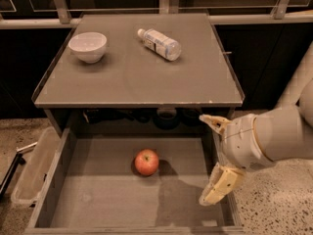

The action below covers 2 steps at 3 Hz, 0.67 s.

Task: Pick apple from top drawer and place on counter

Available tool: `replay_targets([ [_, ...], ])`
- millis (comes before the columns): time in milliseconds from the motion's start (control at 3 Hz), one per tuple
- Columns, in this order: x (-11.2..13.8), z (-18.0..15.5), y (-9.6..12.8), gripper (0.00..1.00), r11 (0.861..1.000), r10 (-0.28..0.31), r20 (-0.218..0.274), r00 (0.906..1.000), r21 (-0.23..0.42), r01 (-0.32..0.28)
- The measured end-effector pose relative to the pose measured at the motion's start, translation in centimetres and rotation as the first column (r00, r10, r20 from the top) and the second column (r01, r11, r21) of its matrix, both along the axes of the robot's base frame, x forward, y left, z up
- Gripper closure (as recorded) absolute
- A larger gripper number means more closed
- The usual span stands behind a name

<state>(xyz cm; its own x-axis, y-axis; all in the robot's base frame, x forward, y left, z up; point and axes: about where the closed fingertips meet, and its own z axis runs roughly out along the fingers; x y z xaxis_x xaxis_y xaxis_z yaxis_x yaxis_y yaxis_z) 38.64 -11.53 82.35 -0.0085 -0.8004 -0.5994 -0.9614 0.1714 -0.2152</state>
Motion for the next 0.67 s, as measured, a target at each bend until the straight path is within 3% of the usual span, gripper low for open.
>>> replay_targets([
  [333, 1.4, -3.6, 2.6, 0.00, 0.999, 0.005, -0.028, 0.9996, 0.031, -0.005],
  [667, 4.9, -9.5, 4.9, 0.00, 0.999, -0.006, -0.016, 0.9999, 0.050, 0.007],
])
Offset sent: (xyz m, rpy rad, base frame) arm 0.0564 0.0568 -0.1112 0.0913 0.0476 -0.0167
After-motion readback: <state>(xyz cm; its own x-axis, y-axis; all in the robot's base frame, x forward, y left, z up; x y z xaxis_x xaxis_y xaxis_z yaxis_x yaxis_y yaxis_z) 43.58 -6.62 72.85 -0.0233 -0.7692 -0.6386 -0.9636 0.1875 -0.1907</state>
